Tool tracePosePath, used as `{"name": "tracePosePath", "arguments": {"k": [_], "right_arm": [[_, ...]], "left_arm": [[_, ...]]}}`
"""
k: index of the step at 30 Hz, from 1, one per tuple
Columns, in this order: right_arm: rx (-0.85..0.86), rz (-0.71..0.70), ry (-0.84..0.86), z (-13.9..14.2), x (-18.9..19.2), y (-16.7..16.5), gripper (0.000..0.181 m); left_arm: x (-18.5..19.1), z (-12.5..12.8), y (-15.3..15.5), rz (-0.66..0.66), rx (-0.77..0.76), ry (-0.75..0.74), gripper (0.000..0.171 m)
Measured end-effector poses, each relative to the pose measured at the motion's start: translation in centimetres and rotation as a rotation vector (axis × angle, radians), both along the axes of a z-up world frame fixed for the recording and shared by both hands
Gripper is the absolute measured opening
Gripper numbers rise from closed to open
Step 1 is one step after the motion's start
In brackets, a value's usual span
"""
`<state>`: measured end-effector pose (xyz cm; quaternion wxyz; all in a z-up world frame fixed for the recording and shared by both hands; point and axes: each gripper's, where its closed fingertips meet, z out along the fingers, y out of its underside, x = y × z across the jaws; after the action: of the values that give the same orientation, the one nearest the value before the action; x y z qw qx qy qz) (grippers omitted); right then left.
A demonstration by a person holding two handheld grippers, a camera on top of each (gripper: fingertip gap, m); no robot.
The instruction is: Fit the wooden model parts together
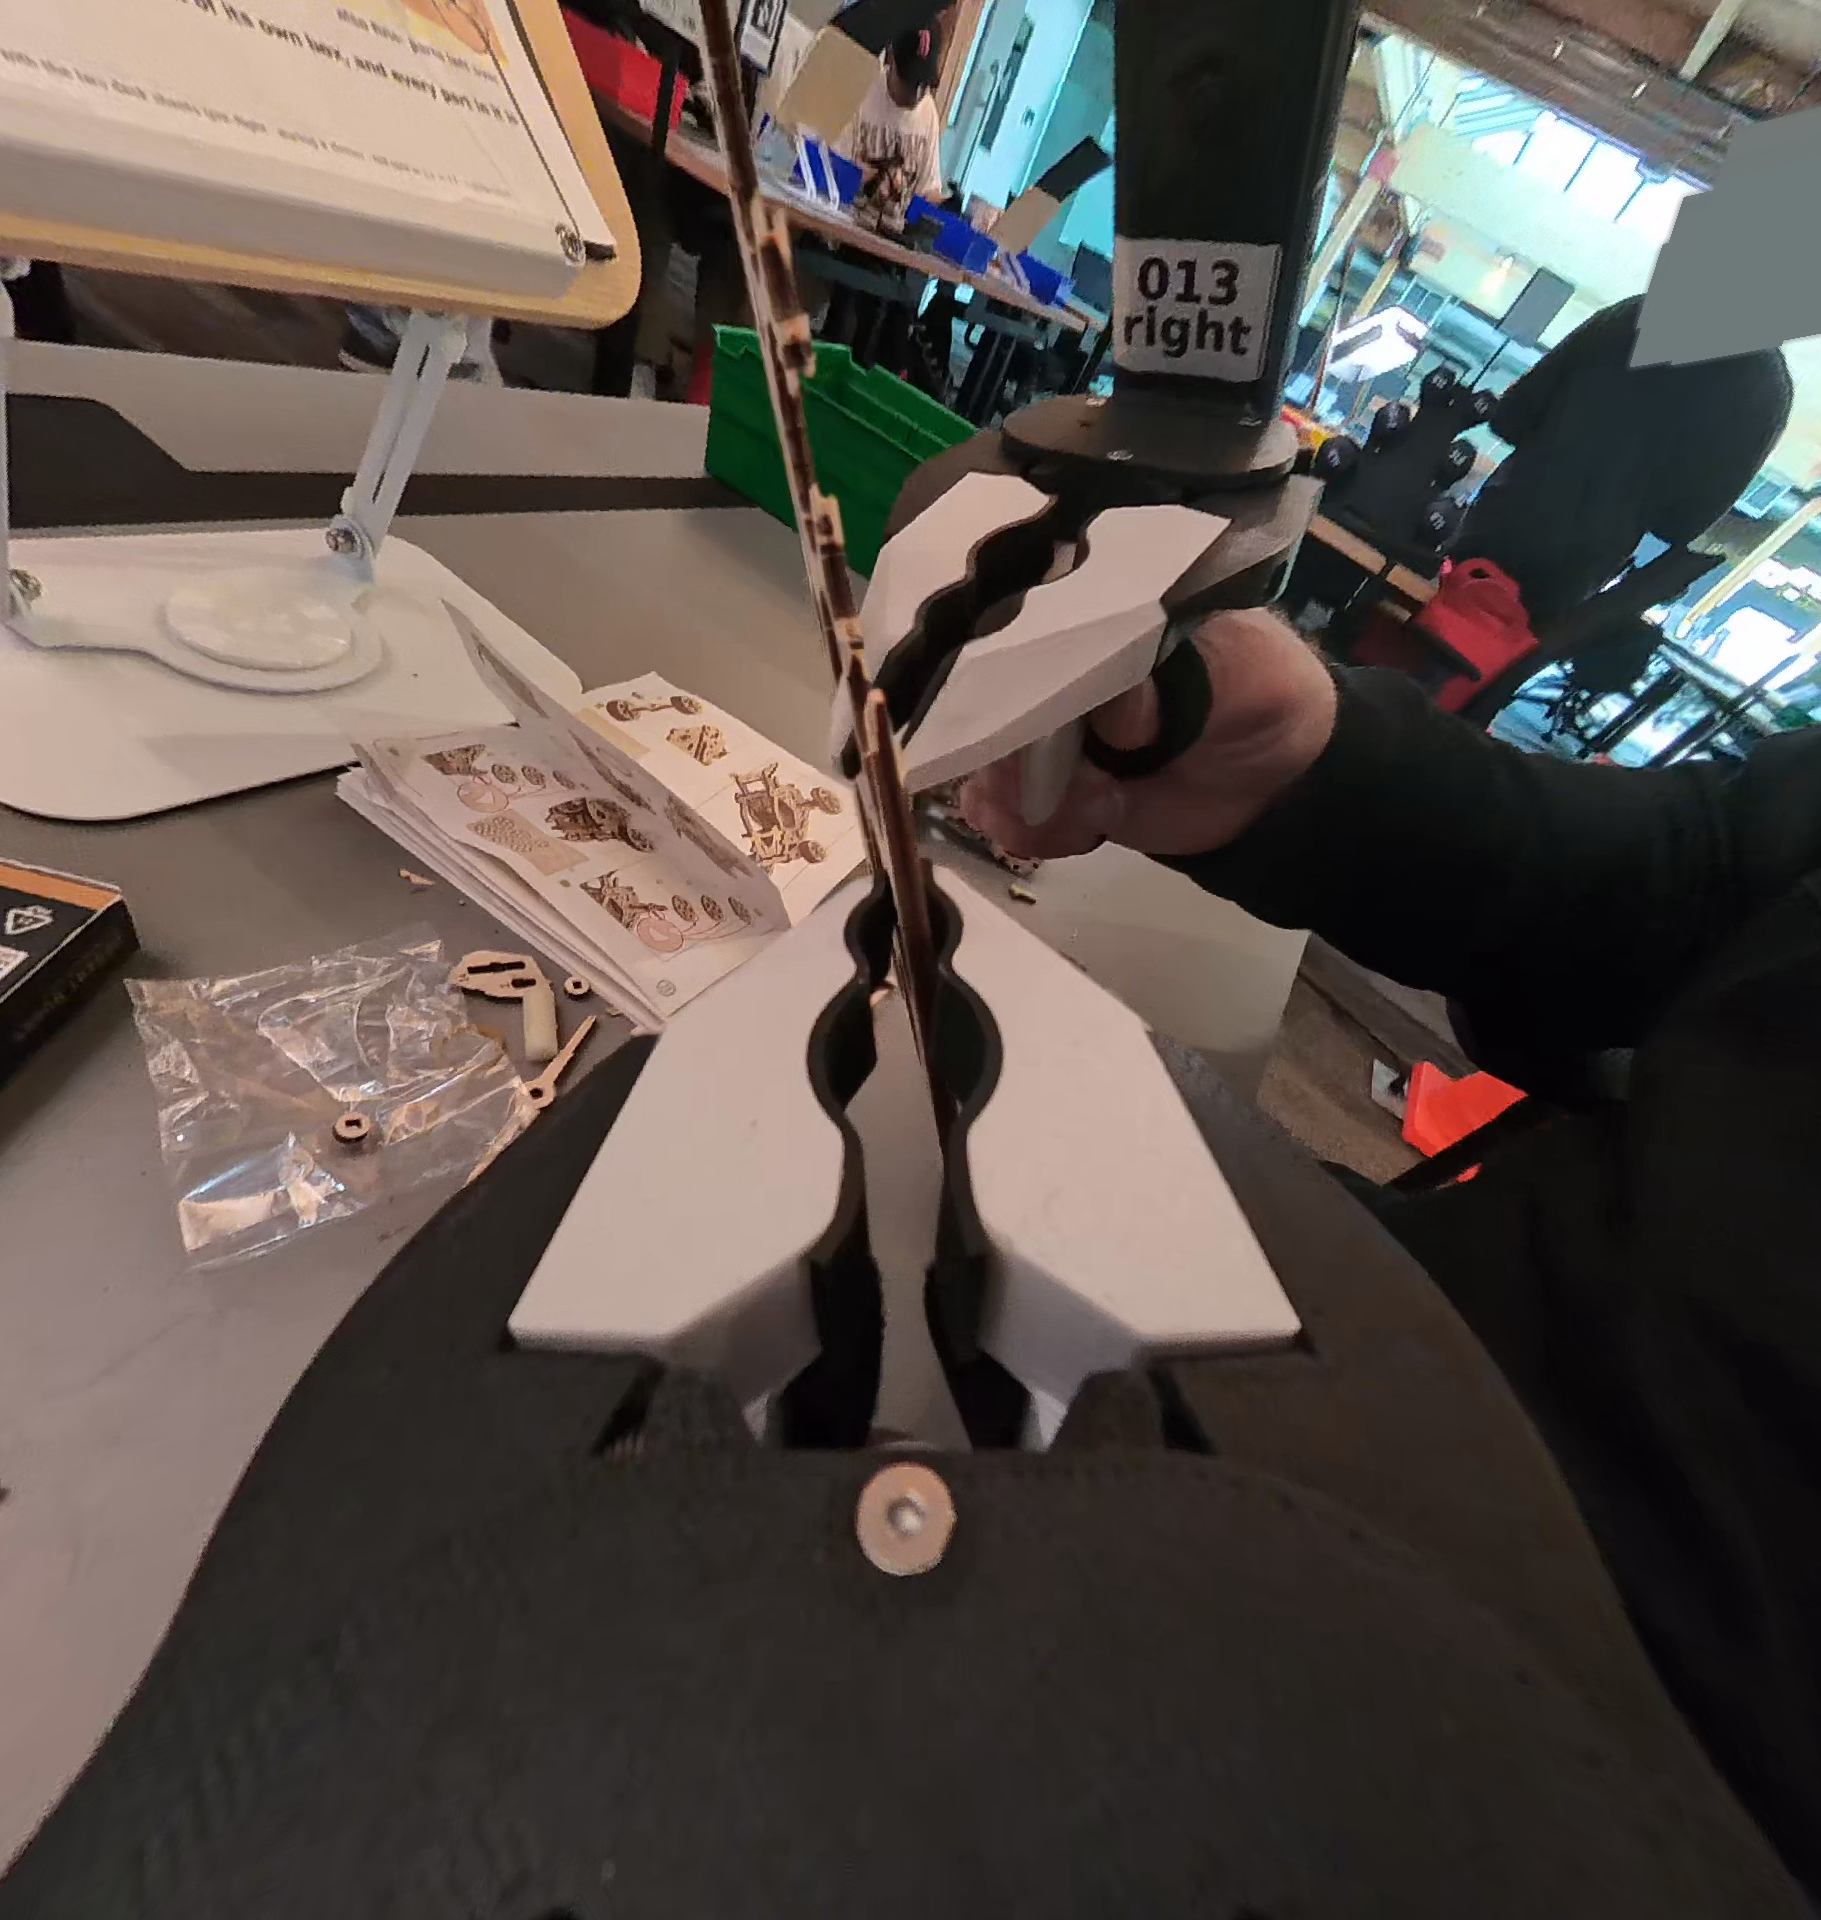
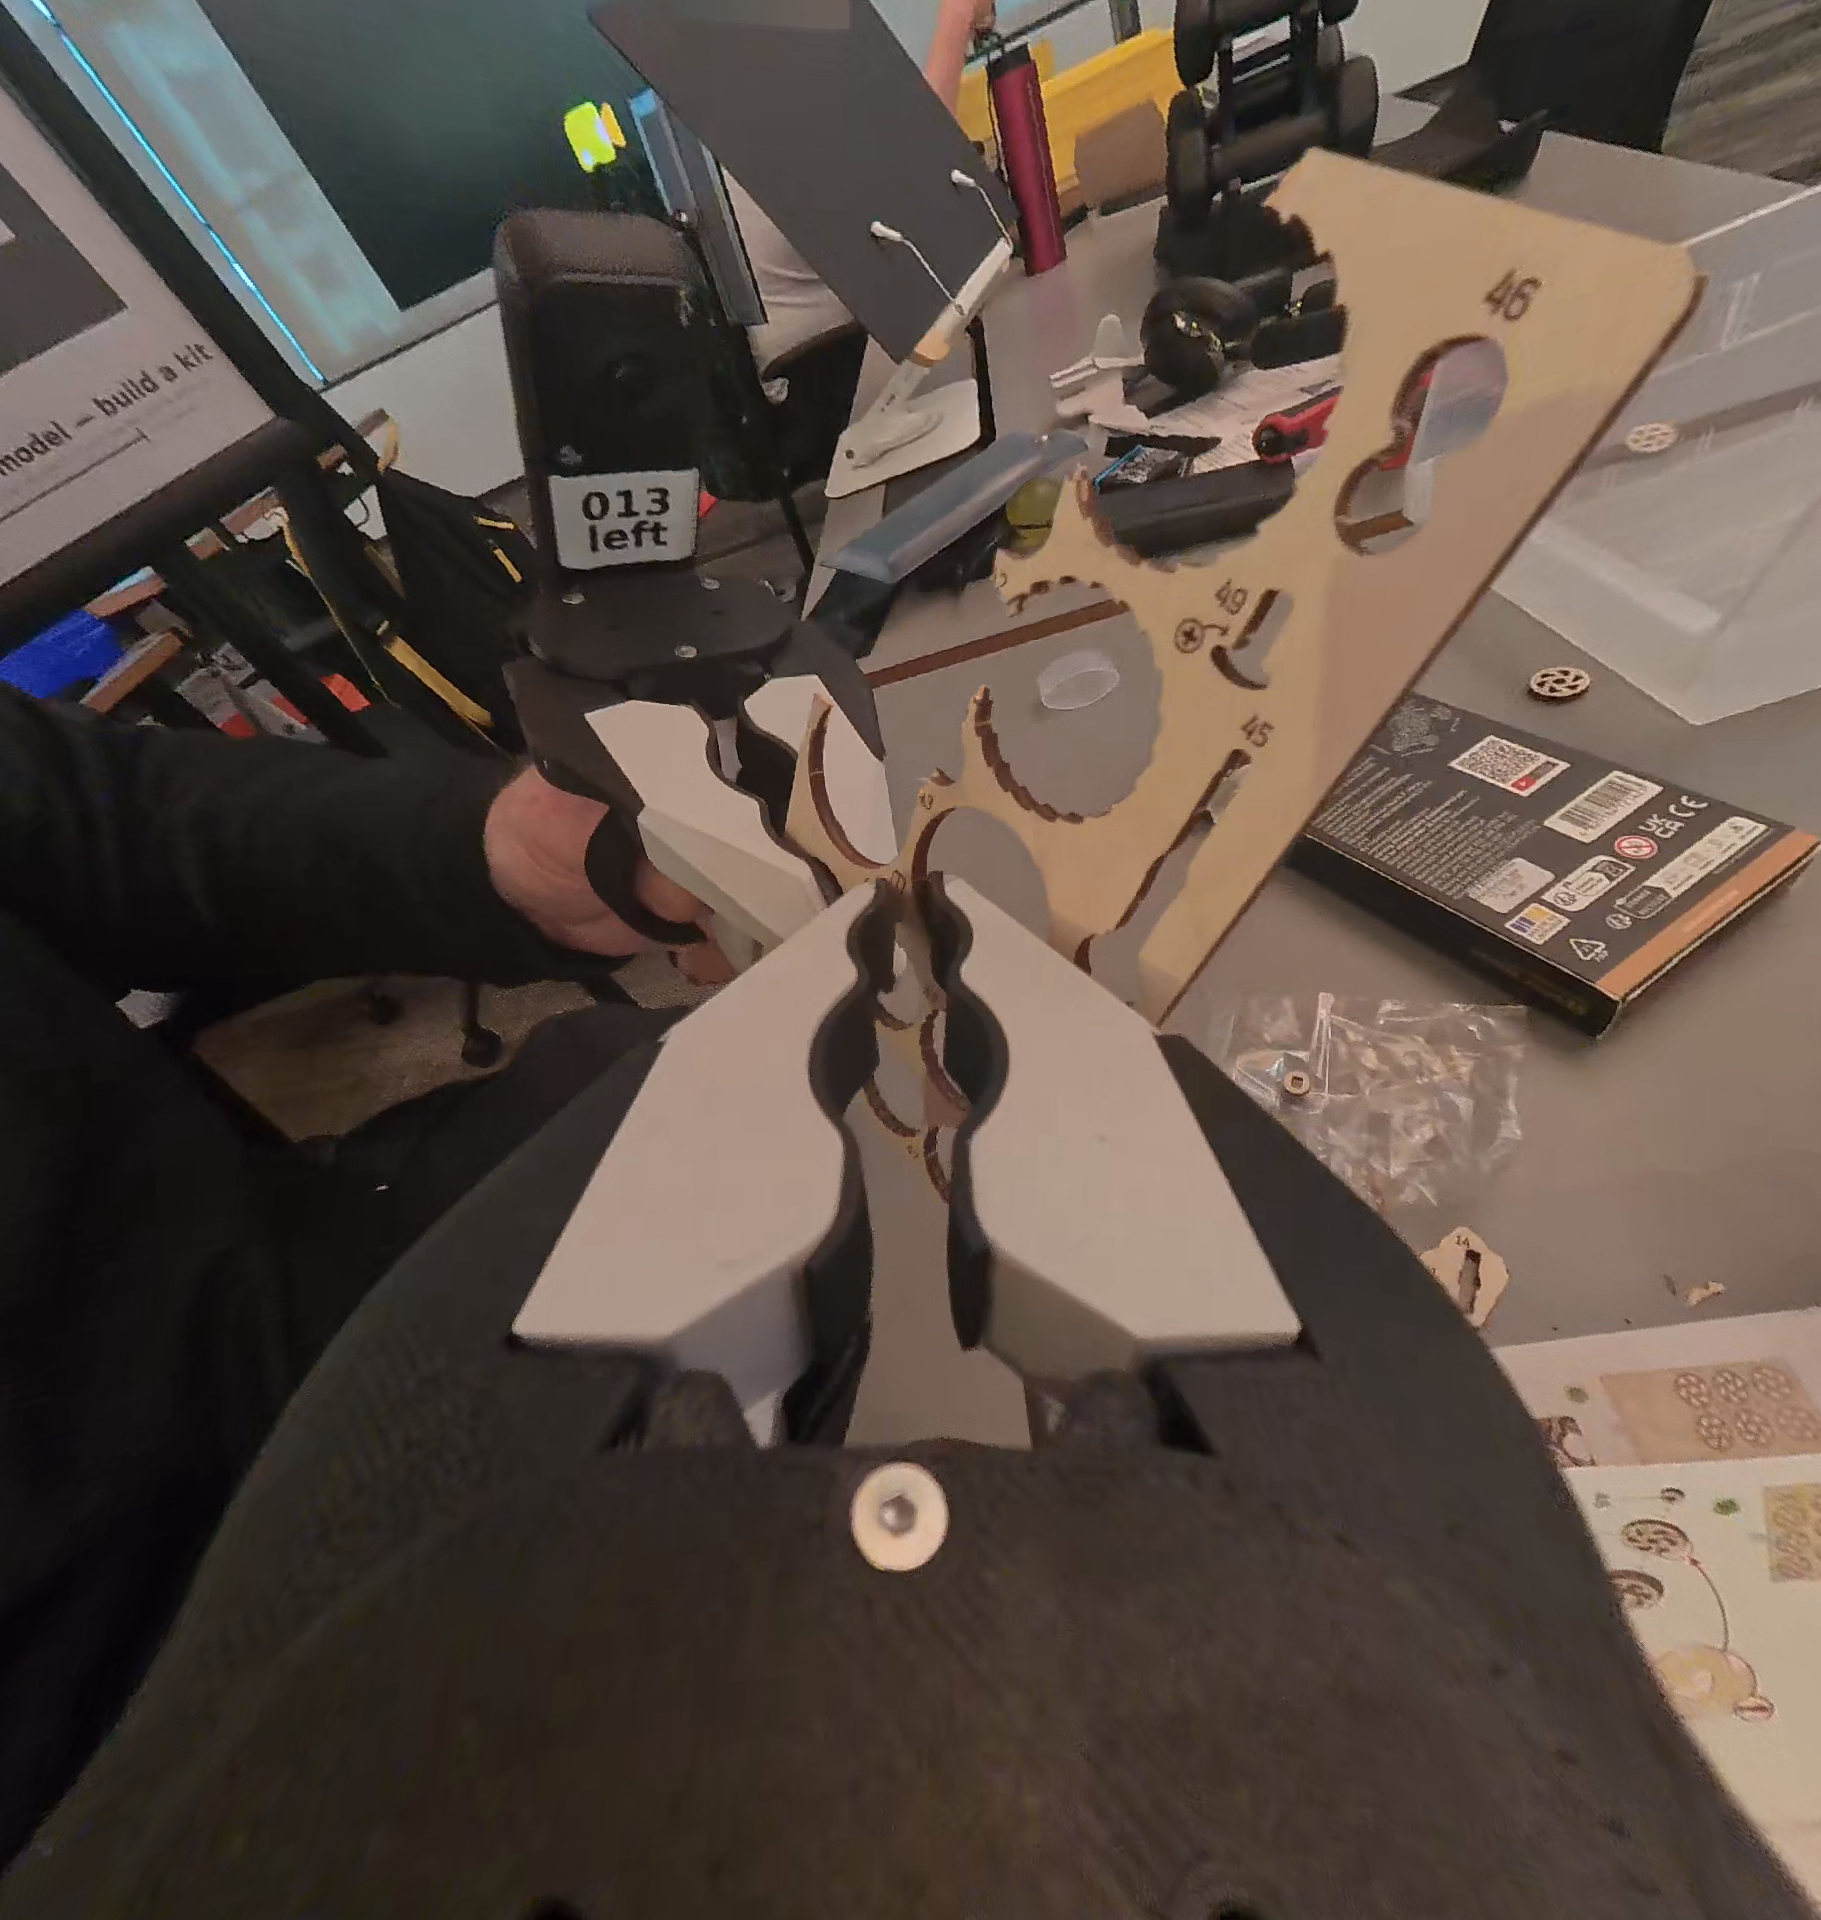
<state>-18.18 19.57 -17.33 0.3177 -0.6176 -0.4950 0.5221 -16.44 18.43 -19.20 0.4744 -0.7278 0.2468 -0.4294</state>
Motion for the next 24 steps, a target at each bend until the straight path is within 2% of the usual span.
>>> {"name": "tracePosePath", "arguments": {"k": [8,10,15,21,24], "right_arm": [[0.03,0.027,0.04,0.4,0.4,0.1,0.002],[0.056,0.01,0.038,0.4,0.4,0.3,0.003],[0.108,-0.115,0.035,0.4,0.3,1.1,0.002],[0.238,-0.256,-0.051,-0.1,0.0,1.7,0.001],[0.197,-0.294,-0.048,-0.6,-0.3,2.1,0.001]], "left_arm": [[0.5,0.6,0.0,0.01,0.049,-0.062,0.0],[0.5,0.5,0.2,0.042,0.076,-0.032,0.0],[0.8,0.6,0.7,0.116,0.119,0.02,0.002],[0.4,-0.1,1.3,0.199,0.166,0.175,0.003],[0.0,-0.8,1.8,0.225,0.141,0.202,0.003]]}}
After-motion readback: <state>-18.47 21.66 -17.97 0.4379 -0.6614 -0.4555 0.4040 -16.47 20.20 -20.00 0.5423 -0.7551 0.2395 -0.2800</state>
